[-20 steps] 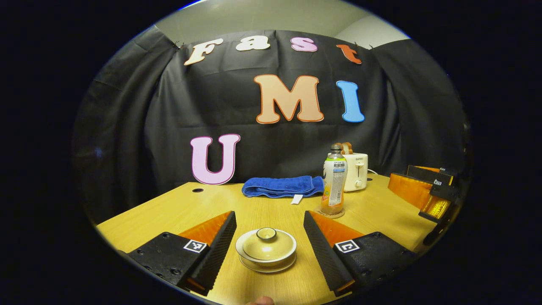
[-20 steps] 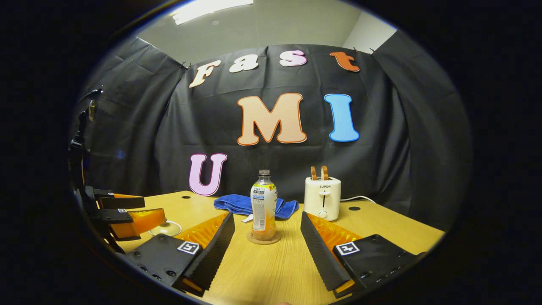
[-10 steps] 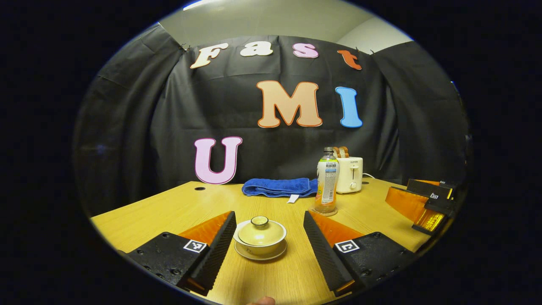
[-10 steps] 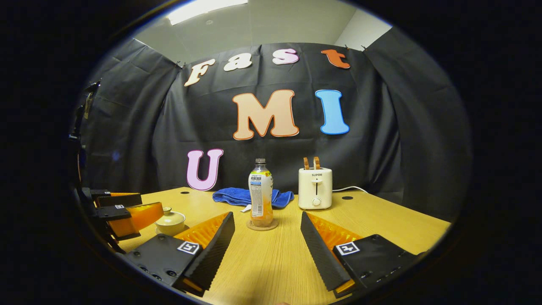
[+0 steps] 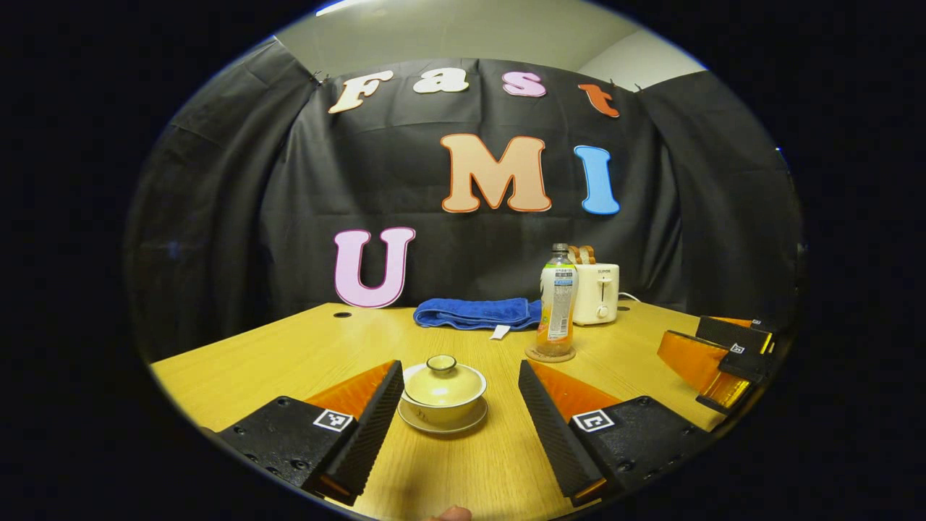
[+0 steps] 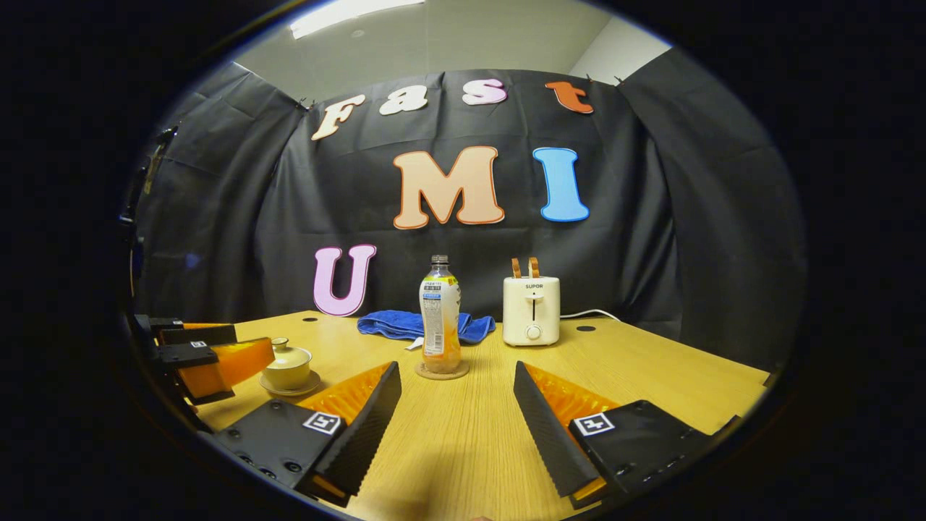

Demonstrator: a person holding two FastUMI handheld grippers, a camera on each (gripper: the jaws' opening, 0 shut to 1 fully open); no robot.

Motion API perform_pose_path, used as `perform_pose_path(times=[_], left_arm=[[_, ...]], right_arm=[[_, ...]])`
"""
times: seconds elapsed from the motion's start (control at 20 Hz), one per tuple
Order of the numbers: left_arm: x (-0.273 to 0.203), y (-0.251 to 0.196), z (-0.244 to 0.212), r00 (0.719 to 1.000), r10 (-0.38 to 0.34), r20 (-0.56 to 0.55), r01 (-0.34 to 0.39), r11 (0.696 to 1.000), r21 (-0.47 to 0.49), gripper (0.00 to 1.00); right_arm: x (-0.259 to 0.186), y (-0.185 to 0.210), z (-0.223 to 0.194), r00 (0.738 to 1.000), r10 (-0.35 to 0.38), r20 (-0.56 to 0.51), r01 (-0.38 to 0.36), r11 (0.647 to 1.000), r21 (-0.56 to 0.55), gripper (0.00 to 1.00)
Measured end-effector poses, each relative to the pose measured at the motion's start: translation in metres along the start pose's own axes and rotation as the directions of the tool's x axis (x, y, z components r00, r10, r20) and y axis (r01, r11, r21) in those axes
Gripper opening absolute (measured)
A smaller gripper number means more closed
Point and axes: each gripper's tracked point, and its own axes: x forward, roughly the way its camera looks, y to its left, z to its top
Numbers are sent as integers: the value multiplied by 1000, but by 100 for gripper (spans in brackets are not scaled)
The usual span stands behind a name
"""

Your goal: Open the teacup lid with one hand, grasp the water bottle and pour water into the teacup with the other hand; after pouring, place the water bottle on the coaster and then close the teacup lid.

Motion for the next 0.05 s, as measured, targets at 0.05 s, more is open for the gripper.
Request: perform_pose_path(times=[0.05], left_arm=[[-2,0,-4,1000,5,-21,-5,1000,-6,94]], right_arm=[[1,0,-3,1000,2,-11,-2,1000,0,100]])
